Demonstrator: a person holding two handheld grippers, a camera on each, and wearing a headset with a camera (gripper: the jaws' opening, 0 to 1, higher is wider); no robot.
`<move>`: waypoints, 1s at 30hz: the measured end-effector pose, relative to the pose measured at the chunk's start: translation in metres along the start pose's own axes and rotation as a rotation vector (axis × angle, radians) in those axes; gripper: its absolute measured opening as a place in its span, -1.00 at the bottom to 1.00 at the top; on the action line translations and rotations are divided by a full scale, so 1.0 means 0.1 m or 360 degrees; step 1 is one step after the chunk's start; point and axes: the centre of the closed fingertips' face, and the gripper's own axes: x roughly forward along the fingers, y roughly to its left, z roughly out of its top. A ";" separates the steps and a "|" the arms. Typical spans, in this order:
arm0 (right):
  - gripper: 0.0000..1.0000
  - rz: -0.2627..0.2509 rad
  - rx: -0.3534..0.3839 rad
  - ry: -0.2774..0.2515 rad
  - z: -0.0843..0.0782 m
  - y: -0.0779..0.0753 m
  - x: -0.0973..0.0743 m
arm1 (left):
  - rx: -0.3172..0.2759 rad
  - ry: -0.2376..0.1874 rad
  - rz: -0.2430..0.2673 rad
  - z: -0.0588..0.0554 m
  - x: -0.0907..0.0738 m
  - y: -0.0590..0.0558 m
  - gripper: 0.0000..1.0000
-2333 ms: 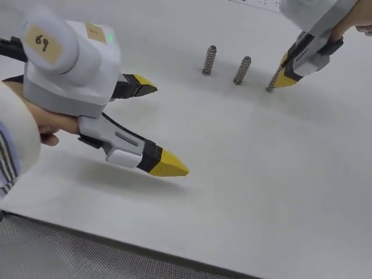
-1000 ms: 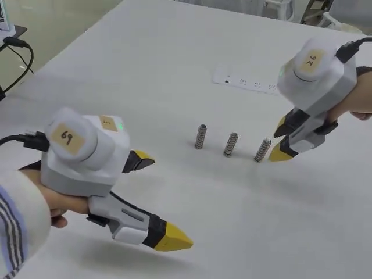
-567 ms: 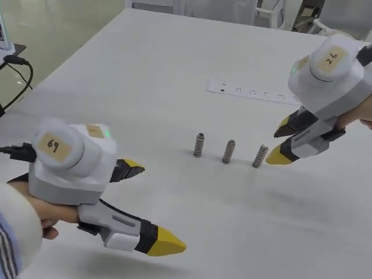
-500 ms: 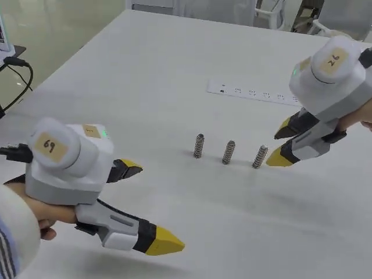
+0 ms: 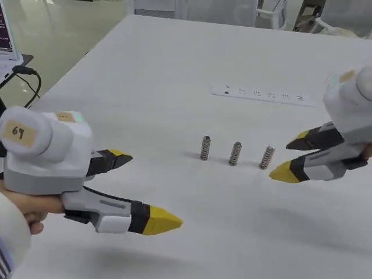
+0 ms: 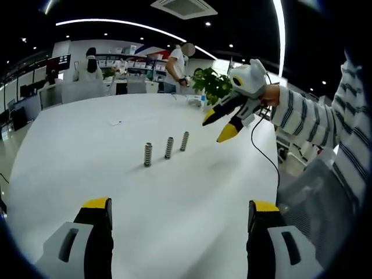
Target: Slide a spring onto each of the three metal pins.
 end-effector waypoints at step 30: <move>0.62 -0.0045 0.0398 -0.0372 -0.33 0.47 -0.16 | -0.0031 0.0057 -0.0034 -0.15 -0.02 -0.13 0.90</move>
